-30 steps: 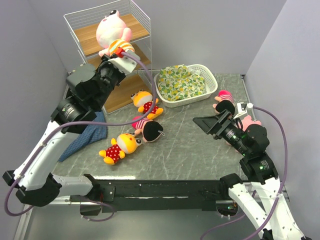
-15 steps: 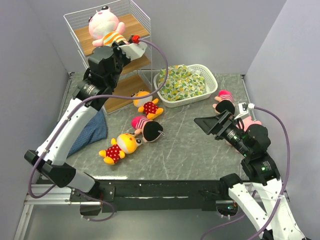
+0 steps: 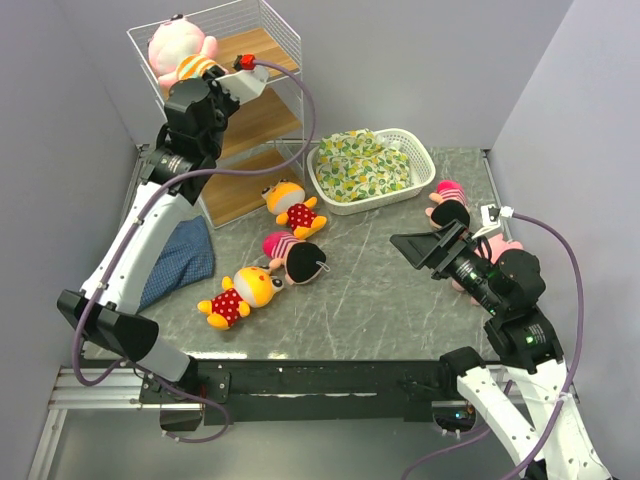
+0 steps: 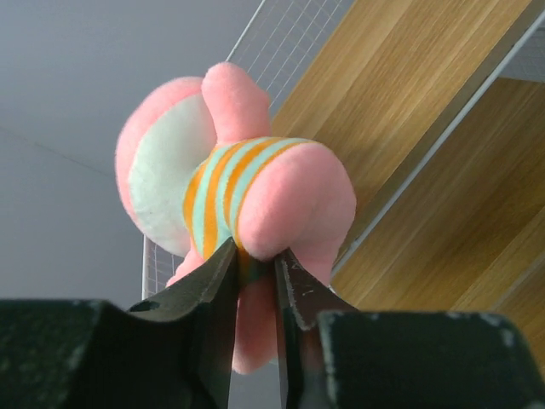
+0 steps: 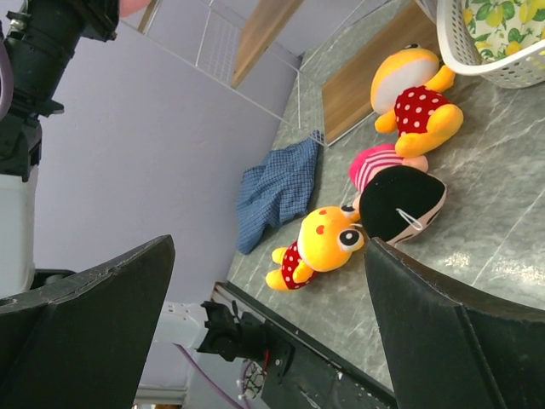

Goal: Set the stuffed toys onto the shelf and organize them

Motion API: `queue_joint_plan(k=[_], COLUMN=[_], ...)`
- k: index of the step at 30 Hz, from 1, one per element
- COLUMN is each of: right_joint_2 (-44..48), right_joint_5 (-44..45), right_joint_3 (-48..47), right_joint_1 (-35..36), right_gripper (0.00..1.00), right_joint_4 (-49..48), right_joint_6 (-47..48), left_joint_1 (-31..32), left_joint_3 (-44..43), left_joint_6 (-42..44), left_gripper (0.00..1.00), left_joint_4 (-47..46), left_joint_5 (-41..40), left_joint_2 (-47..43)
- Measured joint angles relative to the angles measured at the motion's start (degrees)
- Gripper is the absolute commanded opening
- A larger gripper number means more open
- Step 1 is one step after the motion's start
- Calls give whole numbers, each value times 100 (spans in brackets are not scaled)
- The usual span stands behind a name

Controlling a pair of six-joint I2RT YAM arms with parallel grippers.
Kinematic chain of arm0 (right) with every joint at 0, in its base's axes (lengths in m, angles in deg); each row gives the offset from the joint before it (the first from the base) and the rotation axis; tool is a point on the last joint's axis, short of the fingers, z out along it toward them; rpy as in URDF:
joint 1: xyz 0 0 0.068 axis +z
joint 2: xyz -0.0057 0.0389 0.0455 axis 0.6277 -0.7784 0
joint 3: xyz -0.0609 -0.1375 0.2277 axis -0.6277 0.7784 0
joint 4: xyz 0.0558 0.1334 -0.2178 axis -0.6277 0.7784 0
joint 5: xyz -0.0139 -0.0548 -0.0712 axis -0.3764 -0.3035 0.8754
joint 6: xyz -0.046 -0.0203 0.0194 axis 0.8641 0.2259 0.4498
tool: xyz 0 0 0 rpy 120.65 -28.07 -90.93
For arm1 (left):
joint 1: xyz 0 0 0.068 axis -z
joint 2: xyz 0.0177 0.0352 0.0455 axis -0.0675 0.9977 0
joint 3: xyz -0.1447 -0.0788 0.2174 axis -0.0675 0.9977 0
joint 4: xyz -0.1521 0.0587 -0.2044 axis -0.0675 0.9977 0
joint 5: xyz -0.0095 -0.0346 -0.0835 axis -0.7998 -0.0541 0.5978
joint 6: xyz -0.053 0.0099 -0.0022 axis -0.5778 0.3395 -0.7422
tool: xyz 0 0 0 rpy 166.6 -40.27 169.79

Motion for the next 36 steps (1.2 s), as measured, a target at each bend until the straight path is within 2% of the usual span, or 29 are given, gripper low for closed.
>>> queue_joint_plan(k=[2,3,13,24,25,26,30,31,36], right_joint_2=[-2,-4,-142,-142,-140,-140,-140,-140,-138], right_joint_5=[17,22,22,101,109,120,125,127,175], right_joint_3=[-11,-20,-181,-214,-221,-225,-225,-225,-225], right_joint_1=[0,0,0,0,0,0,0,0,0], right_gripper=[100,100,100,100,100,100,100,100,100], right_joint_4=[22,26,59,120,118,118,125,127,166], right_joint_6=[17,22,70,177,177,181,195,197,205], left_joint_1=[-33,-42,-111,-216,-223,-223,-223,-223,-234], left_joint_3=[0,0,0,-9,-9,-9,-9,-9,-9], left_joint_6=[2,0,52,177,179,199,251,247,-35], left_gripper=[39,40,40,52,59,62,67,71,75], left_joint_4=[-17,-39,-448,-570,-614,-632,-723,-739,-671], left_joint_5=[4,17,20,-138,-166,-186,-264,-264,-162], left_joint_2=[11,11,85,341,341,341,341,341,269])
